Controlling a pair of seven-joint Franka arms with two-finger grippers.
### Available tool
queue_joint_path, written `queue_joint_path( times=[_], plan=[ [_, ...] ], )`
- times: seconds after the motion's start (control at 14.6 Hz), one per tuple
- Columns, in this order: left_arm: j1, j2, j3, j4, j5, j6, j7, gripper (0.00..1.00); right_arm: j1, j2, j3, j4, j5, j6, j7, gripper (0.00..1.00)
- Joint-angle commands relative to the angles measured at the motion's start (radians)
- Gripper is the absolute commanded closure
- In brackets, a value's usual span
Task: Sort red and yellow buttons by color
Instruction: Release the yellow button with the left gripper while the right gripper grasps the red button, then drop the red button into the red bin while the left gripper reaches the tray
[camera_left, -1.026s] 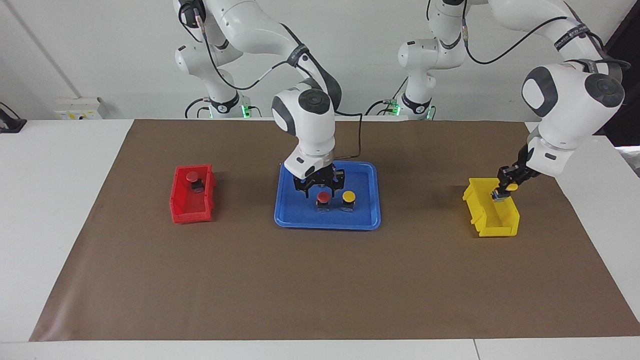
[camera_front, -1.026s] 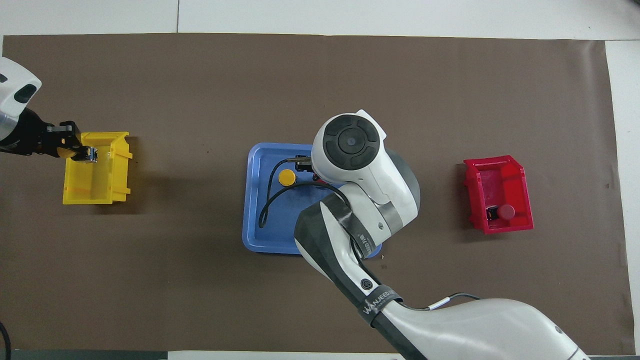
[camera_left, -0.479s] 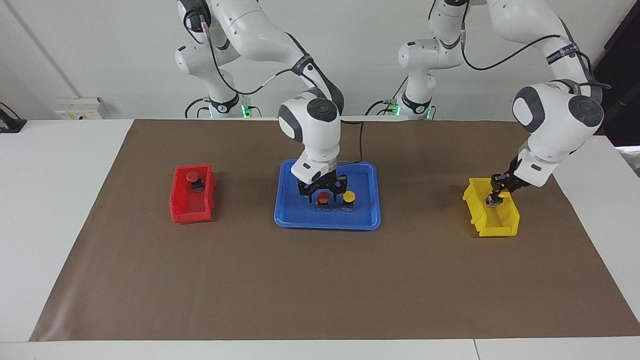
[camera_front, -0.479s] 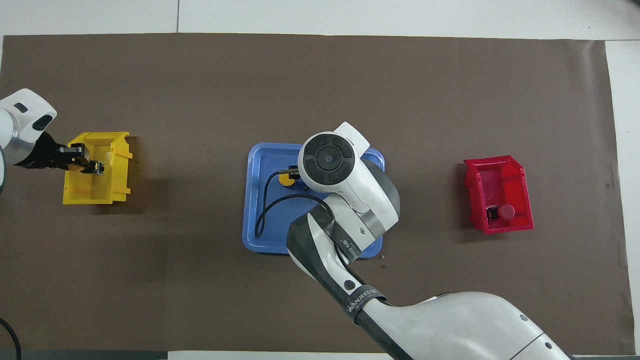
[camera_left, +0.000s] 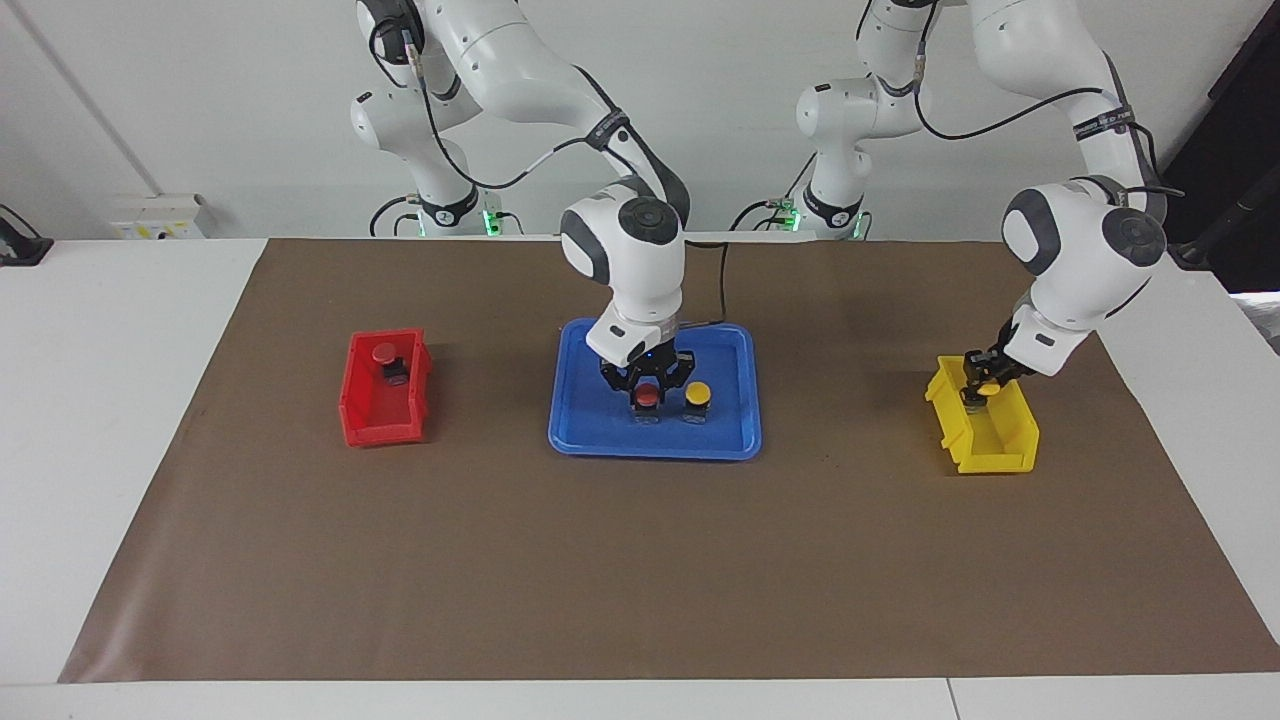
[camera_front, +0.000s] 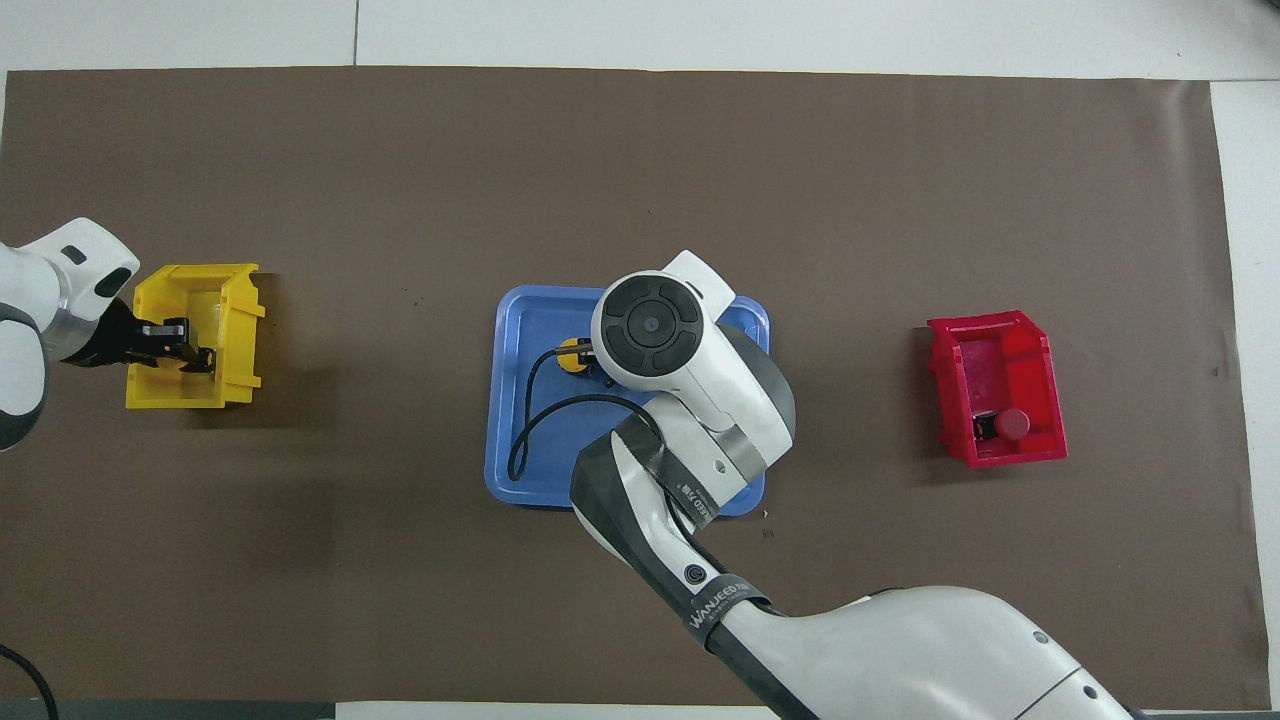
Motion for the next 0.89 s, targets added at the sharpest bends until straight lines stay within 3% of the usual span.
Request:
queue_joint_path(
  times=[0.0,0.14,0.21,0.48,0.55,0.62,0.68,0.82],
  plan=[
    [0.014,-0.049,-0.007,-0.059,0.019,0.036,0.013,0.94,-0.008,-0.013,0.002,-0.012,-0.005,0.018,0.019,0.81],
    [0.015,-0.046,-0.005,-0.048,0.019,0.032,0.014,0.47,-0.028,-0.02,-0.001,0.04,-0.005,-0.047,0.012,0.82],
    [0.014,-0.04,-0.005,-0.021,0.019,0.009,0.013,0.38,-0.063,-0.042,-0.001,0.064,-0.005,-0.101,-0.001,0.82],
    [0.003,-0.037,-0.007,0.123,0.019,-0.134,0.013,0.31,-0.247,-0.244,-0.001,0.024,0.006,-0.302,-0.207,0.82],
    [0.005,-0.042,-0.007,0.174,0.019,-0.169,0.013,0.26,-0.301,-0.288,-0.001,-0.013,0.008,-0.322,-0.288,0.82],
    [0.002,-0.045,-0.008,0.221,0.019,-0.207,0.013,0.05,-0.367,-0.346,-0.001,-0.076,0.018,-0.322,-0.376,0.82],
    [-0.002,-0.057,-0.016,0.246,0.016,-0.22,0.007,0.0,-0.425,-0.393,-0.001,-0.133,0.046,-0.321,-0.469,0.82],
    [-0.029,-0.126,-0.027,0.248,0.014,-0.231,0.008,0.0,-0.535,-0.437,-0.003,-0.209,0.074,-0.316,-0.609,0.81]
  ],
)
